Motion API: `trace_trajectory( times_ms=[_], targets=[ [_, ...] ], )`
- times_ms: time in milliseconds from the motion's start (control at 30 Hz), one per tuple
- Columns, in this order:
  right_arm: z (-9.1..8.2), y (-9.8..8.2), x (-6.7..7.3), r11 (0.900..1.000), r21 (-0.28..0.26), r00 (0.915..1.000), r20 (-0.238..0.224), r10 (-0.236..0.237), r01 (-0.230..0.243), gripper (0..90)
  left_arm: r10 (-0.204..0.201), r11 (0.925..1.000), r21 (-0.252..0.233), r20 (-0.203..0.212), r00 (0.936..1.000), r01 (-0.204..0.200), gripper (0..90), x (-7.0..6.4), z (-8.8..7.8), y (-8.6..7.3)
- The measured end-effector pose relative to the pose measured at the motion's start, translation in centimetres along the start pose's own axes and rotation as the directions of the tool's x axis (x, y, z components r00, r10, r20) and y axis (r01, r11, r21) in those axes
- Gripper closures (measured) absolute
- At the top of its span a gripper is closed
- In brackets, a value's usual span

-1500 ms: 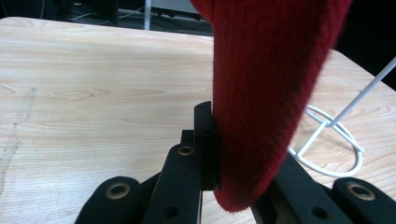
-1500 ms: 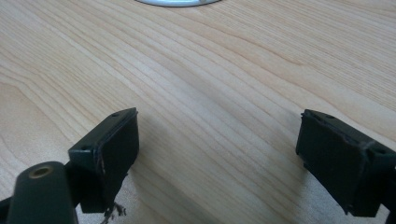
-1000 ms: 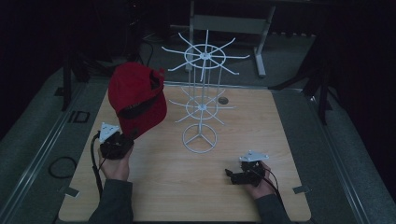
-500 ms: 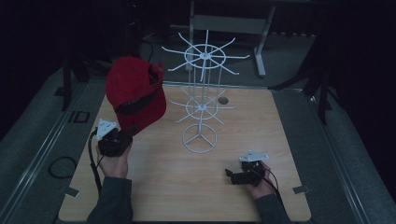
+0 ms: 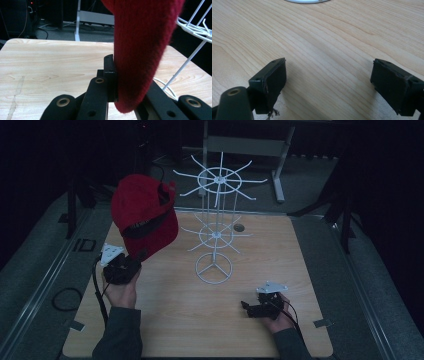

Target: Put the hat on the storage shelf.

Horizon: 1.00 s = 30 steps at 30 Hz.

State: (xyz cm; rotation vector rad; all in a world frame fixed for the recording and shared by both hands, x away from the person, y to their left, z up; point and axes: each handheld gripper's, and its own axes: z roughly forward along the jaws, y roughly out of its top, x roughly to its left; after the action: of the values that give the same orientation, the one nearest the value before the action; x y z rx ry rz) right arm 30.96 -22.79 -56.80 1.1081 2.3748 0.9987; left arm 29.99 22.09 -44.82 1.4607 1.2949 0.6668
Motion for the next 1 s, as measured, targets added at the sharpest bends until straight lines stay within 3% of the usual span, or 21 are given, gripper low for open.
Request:
trace_trajectory(
  times_ms=[1000],
  targets=[
    [0.0,0.0,0.0,1.0,0.0,1.0,0.0,-0.002,0.002,13.1,0.012,0.9985,-0.053,0.017,0.9998,-0.011,86.0,-0.8,-0.7,3.2]
  ],
)
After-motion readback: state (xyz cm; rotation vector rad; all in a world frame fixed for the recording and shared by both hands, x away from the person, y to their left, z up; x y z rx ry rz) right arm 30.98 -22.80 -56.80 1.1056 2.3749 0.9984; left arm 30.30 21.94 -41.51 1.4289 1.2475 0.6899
